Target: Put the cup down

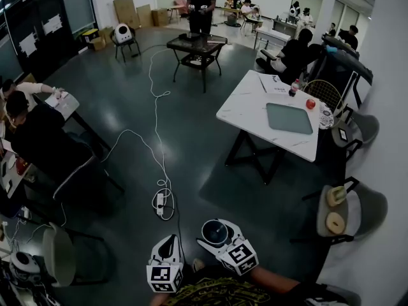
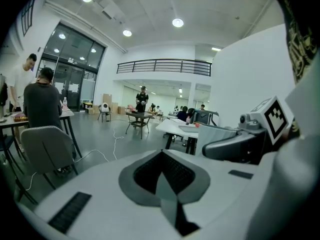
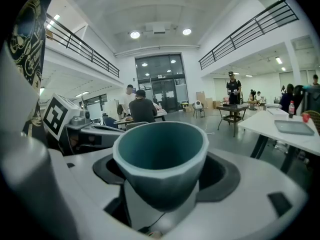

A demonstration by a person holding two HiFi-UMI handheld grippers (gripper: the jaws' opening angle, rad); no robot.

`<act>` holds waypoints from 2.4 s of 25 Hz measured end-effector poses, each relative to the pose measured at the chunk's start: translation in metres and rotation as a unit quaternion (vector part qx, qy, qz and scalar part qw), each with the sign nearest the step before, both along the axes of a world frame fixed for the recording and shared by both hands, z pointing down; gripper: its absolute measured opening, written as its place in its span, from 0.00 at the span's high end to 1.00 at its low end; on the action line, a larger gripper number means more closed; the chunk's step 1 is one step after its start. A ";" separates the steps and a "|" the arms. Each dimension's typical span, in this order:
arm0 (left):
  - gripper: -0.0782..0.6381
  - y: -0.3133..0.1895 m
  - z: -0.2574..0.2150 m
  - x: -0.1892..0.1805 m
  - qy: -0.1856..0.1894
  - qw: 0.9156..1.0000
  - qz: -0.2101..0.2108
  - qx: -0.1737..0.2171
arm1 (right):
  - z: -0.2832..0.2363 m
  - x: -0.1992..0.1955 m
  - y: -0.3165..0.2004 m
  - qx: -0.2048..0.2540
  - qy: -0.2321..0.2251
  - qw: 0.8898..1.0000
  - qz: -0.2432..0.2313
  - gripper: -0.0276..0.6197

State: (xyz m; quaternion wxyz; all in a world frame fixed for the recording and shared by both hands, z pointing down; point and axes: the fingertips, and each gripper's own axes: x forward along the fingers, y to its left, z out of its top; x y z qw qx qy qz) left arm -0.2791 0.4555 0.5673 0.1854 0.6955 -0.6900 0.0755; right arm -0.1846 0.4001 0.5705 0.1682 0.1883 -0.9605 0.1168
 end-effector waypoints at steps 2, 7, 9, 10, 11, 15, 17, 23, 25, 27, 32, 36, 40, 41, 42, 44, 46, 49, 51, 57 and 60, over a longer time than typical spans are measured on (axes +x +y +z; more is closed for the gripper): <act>0.88 -0.008 -0.001 0.005 0.002 1.000 0.006 -0.002 | -0.005 0.005 -0.010 0.006 0.001 1.000 0.010 0.37; 0.88 -0.031 -0.004 0.018 0.004 1.000 0.022 -0.004 | -0.007 0.018 -0.027 0.000 0.004 1.000 0.024 0.37; 0.88 -0.042 -0.004 0.023 0.005 1.000 0.029 -0.004 | -0.005 0.022 -0.033 -0.007 0.000 1.000 0.023 0.37; 0.88 -0.048 -0.005 0.026 0.005 0.999 0.032 -0.005 | -0.004 0.025 -0.037 -0.009 -0.002 1.000 0.022 0.37; 0.88 -0.054 -0.006 0.028 0.004 0.999 0.034 -0.005 | -0.003 0.027 -0.043 -0.011 -0.003 1.000 0.024 0.37; 0.88 -0.080 -0.008 0.040 0.006 0.999 0.046 -0.004 | -0.012 0.042 -0.072 -0.002 0.005 0.999 0.049 0.37; 0.88 -0.092 -0.011 0.046 0.007 0.998 0.056 -0.003 | -0.022 0.046 -0.083 0.004 0.000 0.998 0.058 0.37; 0.88 -0.119 -0.015 0.051 -0.003 0.999 0.039 -0.004 | -0.022 0.048 -0.110 -0.003 -0.011 0.999 0.042 0.37; 0.88 -0.124 -0.015 0.051 -0.006 1.000 0.030 -0.008 | -0.021 0.049 -0.118 -0.006 -0.013 0.999 0.035 0.37; 0.88 -0.128 -0.017 0.052 -0.008 1.000 0.020 -0.011 | -0.024 0.048 -0.126 -0.006 -0.018 0.999 0.028 0.37; 0.88 -0.140 -0.024 0.060 -0.016 1.000 -0.008 -0.016 | -0.028 0.054 -0.142 -0.001 -0.023 1.000 -0.002 0.37; 0.88 -0.146 -0.033 0.080 -0.016 0.999 -0.030 -0.020 | -0.029 0.071 -0.148 -0.006 -0.026 0.999 -0.031 0.37; 0.88 -0.157 -0.031 0.091 -0.012 0.998 -0.050 -0.023 | -0.029 0.080 -0.165 -0.004 -0.032 0.998 -0.049 0.37; 0.88 -0.160 -0.029 0.093 -0.012 0.998 -0.055 -0.023 | -0.026 0.082 -0.168 -0.005 -0.033 0.998 -0.054 0.37; 0.88 -0.164 -0.028 0.095 -0.011 0.998 -0.059 -0.023 | -0.024 0.084 -0.172 -0.005 -0.034 0.998 -0.058 0.37; 0.88 -0.174 -0.028 0.096 -0.011 0.998 -0.065 -0.022 | -0.023 0.085 -0.181 -0.005 -0.035 0.997 -0.065 0.37; 0.88 -0.183 -0.026 0.097 -0.010 0.997 -0.069 -0.022 | -0.020 0.086 -0.189 -0.005 -0.034 0.997 -0.070 0.37; 0.88 -0.193 -0.027 0.103 -0.010 0.997 -0.071 -0.022 | -0.019 0.093 -0.199 -0.006 -0.030 0.997 -0.073 0.37; 0.88 -0.202 -0.028 0.108 -0.011 0.997 -0.070 -0.022 | -0.020 0.099 -0.208 -0.005 -0.030 0.997 -0.071 0.37; 0.88 -0.231 -0.028 0.125 -0.015 0.998 -0.056 -0.024 | -0.019 0.120 -0.235 -0.006 -0.033 0.998 -0.054 0.37; 0.88 -0.244 -0.028 0.135 -0.016 0.999 -0.044 -0.023 | -0.019 0.130 -0.245 -0.006 -0.034 0.998 -0.045 0.37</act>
